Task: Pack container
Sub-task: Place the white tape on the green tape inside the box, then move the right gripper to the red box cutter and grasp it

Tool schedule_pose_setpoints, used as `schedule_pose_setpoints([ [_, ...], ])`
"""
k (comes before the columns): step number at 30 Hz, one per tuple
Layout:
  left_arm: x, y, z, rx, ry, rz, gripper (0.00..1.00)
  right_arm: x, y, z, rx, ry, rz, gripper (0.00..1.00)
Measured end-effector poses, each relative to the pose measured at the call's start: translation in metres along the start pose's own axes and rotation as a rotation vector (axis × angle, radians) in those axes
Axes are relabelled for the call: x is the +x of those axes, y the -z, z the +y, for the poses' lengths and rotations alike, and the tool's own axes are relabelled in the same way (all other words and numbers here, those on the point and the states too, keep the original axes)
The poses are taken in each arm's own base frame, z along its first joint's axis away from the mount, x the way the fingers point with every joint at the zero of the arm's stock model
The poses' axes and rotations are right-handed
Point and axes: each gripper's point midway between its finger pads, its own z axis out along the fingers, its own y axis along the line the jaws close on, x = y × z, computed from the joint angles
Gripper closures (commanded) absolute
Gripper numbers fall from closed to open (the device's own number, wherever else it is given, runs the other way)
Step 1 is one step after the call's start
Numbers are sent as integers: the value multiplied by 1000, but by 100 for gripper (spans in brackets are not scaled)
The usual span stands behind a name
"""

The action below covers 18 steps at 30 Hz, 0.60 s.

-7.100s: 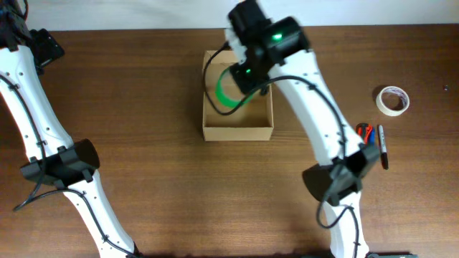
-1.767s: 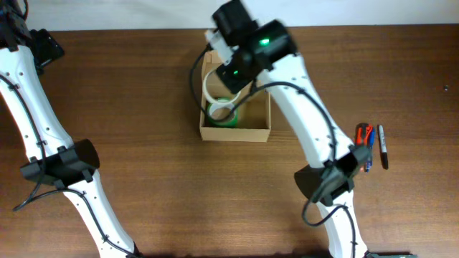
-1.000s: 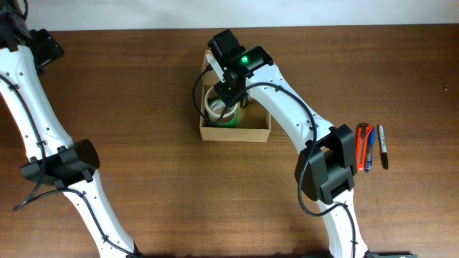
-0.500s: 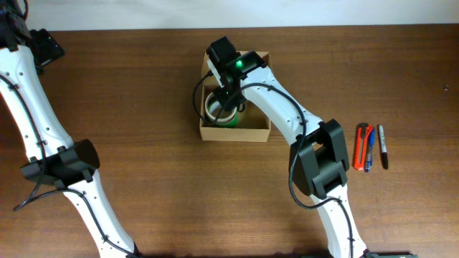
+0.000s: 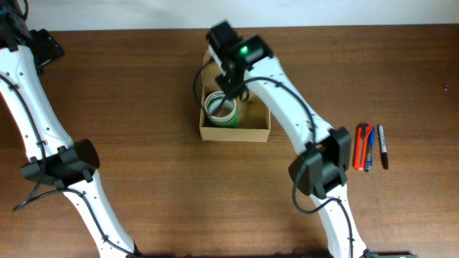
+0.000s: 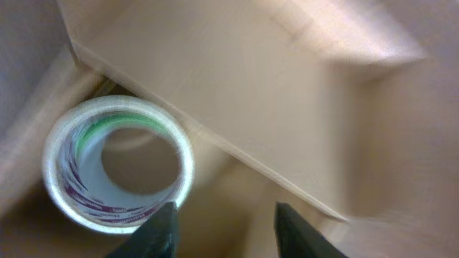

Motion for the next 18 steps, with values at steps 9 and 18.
schedule_pose_setpoints([
  [9, 0, 0, 0, 0, 0, 0, 0, -3, 159, -124, 165, -226, -315, 44],
  [18, 0, 0, 0, 0, 0, 0, 0, 196, 138, -277, 332, -732, -136, 36],
])
